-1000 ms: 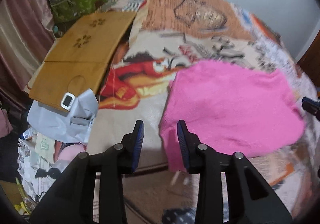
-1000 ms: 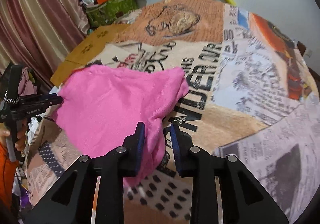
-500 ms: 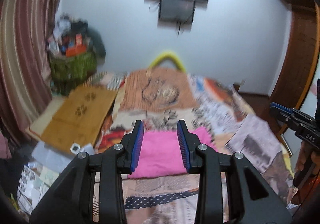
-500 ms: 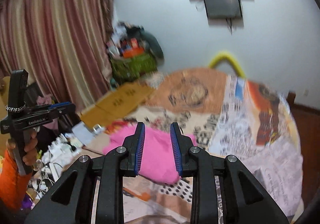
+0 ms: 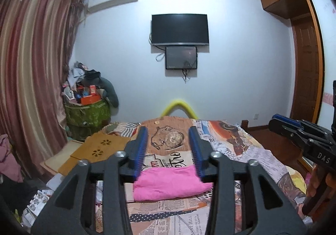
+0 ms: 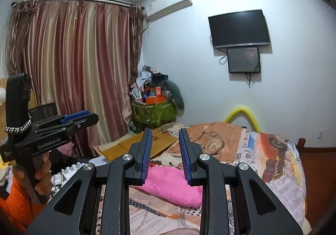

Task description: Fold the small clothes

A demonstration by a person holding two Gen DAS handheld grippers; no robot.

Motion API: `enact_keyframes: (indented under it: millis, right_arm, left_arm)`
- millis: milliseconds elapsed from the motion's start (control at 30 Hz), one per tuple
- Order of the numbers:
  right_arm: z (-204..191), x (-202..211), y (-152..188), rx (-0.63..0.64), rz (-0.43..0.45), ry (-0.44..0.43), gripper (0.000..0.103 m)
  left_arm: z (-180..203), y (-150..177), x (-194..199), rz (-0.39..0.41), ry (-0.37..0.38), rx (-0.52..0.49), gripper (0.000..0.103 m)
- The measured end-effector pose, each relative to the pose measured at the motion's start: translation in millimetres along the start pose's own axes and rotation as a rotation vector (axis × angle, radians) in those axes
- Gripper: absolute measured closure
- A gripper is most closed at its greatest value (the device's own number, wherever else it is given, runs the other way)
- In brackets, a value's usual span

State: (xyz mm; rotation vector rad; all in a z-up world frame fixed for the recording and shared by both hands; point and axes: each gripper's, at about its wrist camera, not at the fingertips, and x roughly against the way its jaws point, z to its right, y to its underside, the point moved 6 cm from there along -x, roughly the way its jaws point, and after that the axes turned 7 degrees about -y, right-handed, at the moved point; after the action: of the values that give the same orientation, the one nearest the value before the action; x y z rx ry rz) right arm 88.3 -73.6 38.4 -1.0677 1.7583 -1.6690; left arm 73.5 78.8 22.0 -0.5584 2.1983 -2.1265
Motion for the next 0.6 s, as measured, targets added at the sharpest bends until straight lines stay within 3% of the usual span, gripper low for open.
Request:
enact_keyframes:
  millis: [67,133,200,333,500,600]
  right_arm:
    - [0.4,3.3,1.9,-0.007,0.005,0.011,0.074]
    - [0.1,5.8,2.3,-0.010,0.009,0.024,0.050]
    - [-0.8,9.0,1.8,-0.003,0.022,0.047,0.041]
    - [-2.0,14.2,-1.4,0.003,0.038,0.073,0.015]
    - [-5.1,19.2,-2.4,0.016,0.046,0.088,0.002]
    - [-3.8,20.1,-0.4,0.019,0.046,0.100,0.001]
  left_arm:
    - [-1.2,1.6,7.8,0.007,0.004,0.021,0.042]
    - [-2.3,2.5,12.7,0.009,0.015,0.038,0.028]
    - [-3.7,3.2,16.9,0.012,0.019,0.056,0.018]
    - [-3.6,5.1,20.4,0.018,0.014,0.059,0.006]
    - [-2.4,8.3,21.5,0.019,0.013,0.062,0.001]
    - [-1.0,10.6,23.2,0.018,0.009,0.063,0.000]
